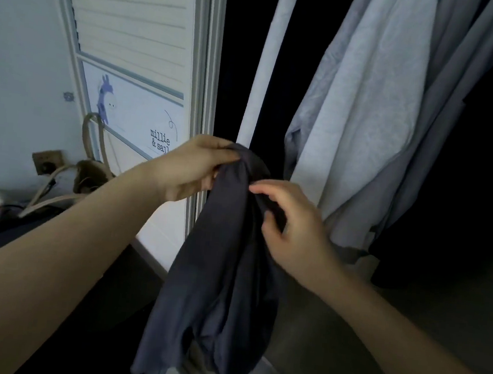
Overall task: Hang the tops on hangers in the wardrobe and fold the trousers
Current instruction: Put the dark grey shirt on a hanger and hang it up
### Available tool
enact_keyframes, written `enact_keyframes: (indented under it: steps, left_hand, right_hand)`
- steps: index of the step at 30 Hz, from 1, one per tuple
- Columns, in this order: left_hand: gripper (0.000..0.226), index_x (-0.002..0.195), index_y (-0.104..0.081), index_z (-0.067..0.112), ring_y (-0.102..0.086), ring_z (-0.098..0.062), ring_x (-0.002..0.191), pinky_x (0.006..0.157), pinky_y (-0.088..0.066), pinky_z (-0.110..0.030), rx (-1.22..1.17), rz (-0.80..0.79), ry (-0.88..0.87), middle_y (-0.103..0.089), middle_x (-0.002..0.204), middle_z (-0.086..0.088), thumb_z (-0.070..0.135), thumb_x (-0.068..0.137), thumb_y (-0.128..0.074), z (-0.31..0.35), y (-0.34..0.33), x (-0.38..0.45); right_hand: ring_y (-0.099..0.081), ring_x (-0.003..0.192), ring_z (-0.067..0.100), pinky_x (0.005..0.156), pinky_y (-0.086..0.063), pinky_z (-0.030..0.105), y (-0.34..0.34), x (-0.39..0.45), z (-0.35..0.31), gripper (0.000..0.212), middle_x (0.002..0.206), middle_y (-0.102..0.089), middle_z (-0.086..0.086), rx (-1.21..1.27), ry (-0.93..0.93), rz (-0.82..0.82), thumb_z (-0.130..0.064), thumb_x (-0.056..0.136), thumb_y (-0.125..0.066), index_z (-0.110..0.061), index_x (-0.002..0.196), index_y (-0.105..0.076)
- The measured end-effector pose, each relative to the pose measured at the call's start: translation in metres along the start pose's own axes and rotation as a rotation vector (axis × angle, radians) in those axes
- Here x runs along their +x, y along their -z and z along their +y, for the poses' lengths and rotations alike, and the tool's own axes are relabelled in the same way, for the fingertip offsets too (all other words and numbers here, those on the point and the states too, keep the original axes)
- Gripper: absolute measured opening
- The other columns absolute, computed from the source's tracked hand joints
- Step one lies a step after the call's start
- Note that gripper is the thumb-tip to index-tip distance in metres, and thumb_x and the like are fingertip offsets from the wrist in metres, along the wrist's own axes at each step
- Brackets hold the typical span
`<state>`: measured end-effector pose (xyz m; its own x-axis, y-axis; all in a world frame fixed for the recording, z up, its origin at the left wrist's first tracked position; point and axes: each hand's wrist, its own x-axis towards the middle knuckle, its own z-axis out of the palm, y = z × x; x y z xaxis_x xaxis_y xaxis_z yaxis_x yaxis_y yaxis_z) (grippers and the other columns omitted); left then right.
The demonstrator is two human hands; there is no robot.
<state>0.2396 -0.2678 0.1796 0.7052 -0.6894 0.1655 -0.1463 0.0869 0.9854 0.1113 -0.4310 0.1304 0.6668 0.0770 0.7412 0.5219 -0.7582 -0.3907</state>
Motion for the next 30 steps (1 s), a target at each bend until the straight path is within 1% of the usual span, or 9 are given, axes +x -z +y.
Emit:
enact_keyframes:
  steps: [4,9,12,15,20,22,24,27,30]
  left_hand:
    - [0.036,0.072,-0.072,0.01,-0.066,-0.008,0.054,0.048,-0.051,-0.017,-0.073,0.084,-0.016,-0.07,0.063,-0.001,0.006,0.099,-0.048,0.031,-0.005,0.015]
    - [0.024,0.08,-0.066,0.006,-0.068,-0.01,0.058,0.054,-0.055,-0.019,-0.074,0.125,-0.018,-0.072,0.066,-0.003,0.011,0.097,-0.051,0.064,0.005,0.026]
    - [0.024,0.081,-0.066,0.006,-0.069,-0.01,0.056,0.049,-0.052,-0.018,-0.058,0.115,0.016,-0.072,0.065,-0.003,0.016,0.098,-0.053,0.074,0.01,0.026]
    - [0.022,0.082,-0.065,0.004,-0.069,-0.011,0.056,0.049,-0.053,-0.019,-0.059,0.14,0.035,-0.072,0.065,-0.004,0.014,0.098,-0.054,0.073,0.013,0.028]
    - [0.01,0.089,-0.063,0.005,-0.066,-0.014,0.062,0.06,-0.057,-0.024,0.063,0.038,0.187,-0.066,0.074,-0.007,0.008,0.095,-0.055,0.05,0.015,0.026]
    - [0.018,0.087,-0.072,0.008,-0.069,-0.015,0.071,0.066,-0.058,-0.025,0.095,-0.033,0.175,-0.071,0.081,-0.006,0.01,0.094,-0.055,0.037,0.015,0.015]
    - [0.04,0.072,-0.079,0.015,-0.069,-0.012,0.07,0.063,-0.057,-0.021,0.027,-0.02,0.115,-0.074,0.076,0.0,0.024,0.098,-0.05,0.028,0.016,0.005]
    - [0.055,0.097,-0.078,0.024,-0.071,-0.018,0.095,0.078,-0.057,-0.032,-0.19,-0.177,0.133,-0.073,0.106,-0.004,0.069,0.084,-0.05,0.022,0.019,-0.006]
    - [0.065,0.117,-0.068,0.036,-0.068,-0.014,0.102,0.083,-0.055,-0.033,-0.104,-0.341,0.087,-0.07,0.115,0.005,0.077,0.067,-0.064,0.012,0.025,-0.012]
  right_hand:
    - [-0.046,0.111,0.028,0.093,-0.043,0.037,-0.021,-0.033,0.009,0.034,0.12,-0.05,0.008,-0.485,0.471,-0.07,0.001,0.088,-0.05,-0.014,0.116,-0.065]
    - [-0.032,0.129,0.035,0.102,-0.027,0.048,-0.044,-0.065,0.033,0.069,0.141,-0.033,0.008,-0.669,0.584,-0.48,-0.006,0.077,-0.053,-0.035,0.138,-0.04]
    - [-0.038,0.13,0.032,0.1,-0.034,0.047,-0.054,-0.06,0.035,0.036,0.135,-0.047,0.005,-0.736,0.651,-0.451,-0.013,0.082,-0.062,-0.029,0.115,-0.06]
    - [-0.056,0.111,0.023,0.094,-0.041,0.043,-0.051,-0.037,0.025,0.007,0.101,-0.067,0.0,-0.649,0.665,-0.354,-0.013,0.084,-0.067,-0.019,0.085,-0.067]
    - [-0.065,0.069,0.032,0.065,-0.053,0.037,-0.023,0.025,-0.02,0.024,0.073,-0.066,0.012,-0.139,0.118,-0.222,-0.015,0.085,-0.047,-0.014,0.105,-0.061]
    - [-0.064,0.07,0.016,0.067,-0.048,0.022,-0.009,0.053,-0.034,0.024,0.073,-0.066,-0.004,0.022,-0.127,-0.122,-0.021,0.09,-0.044,-0.035,0.095,-0.063]
    - [-0.059,0.068,0.011,0.065,-0.043,0.021,0.0,0.079,-0.04,0.028,0.067,-0.062,-0.005,0.146,-0.426,-0.095,-0.024,0.093,-0.045,-0.032,0.077,-0.066]
    - [-0.065,0.085,0.025,0.078,-0.05,0.032,0.012,0.102,-0.034,0.027,0.089,-0.068,0.012,0.368,-0.823,-0.052,-0.023,0.095,-0.049,-0.004,0.1,-0.067]
    - [-0.065,0.091,0.027,0.082,-0.055,0.036,0.024,0.113,-0.031,0.026,0.102,-0.068,0.015,0.559,-1.038,0.021,-0.019,0.096,-0.05,-0.005,0.117,-0.06]
